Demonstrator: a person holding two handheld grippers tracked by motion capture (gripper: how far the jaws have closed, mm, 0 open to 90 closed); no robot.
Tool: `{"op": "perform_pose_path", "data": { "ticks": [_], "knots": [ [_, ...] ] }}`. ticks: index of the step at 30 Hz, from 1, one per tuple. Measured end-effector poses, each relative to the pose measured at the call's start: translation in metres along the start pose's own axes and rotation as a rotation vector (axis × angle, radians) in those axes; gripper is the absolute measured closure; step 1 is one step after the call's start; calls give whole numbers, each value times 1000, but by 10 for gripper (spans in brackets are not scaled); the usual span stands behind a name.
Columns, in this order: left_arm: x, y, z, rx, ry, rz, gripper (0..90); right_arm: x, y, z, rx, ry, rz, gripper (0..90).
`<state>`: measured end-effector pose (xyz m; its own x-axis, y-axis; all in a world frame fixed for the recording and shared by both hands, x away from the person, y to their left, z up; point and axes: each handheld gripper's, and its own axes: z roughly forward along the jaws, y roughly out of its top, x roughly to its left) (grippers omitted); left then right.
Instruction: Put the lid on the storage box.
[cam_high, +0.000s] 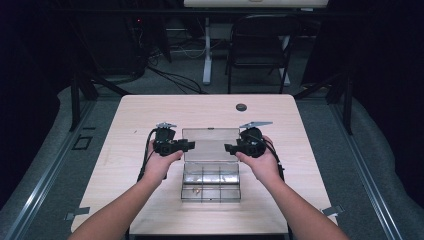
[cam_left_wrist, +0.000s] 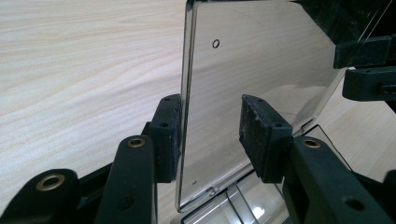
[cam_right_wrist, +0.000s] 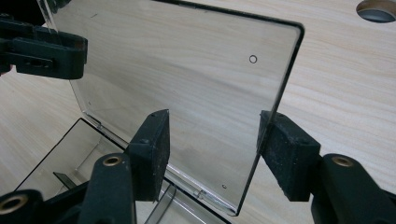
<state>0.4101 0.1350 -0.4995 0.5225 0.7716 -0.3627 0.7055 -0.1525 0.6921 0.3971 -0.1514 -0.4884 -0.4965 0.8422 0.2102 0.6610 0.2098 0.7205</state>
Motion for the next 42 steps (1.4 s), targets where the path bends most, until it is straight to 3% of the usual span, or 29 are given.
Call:
{"op": "perform_pose_path", "data": {
  "ticks": [22,27,42],
  "knots": [
    [-6,-6,-3,-30,24,58,591,5,-4,-4,-8,-42,-67,488],
    [-9,-7,-5,-34,33,86,592,6,-6,-5,-14,-40,-69,494],
    [-12,-13,-11,-49,24,118,590,9,-12,-12,-35,-27,-90,491]
  ]
}}
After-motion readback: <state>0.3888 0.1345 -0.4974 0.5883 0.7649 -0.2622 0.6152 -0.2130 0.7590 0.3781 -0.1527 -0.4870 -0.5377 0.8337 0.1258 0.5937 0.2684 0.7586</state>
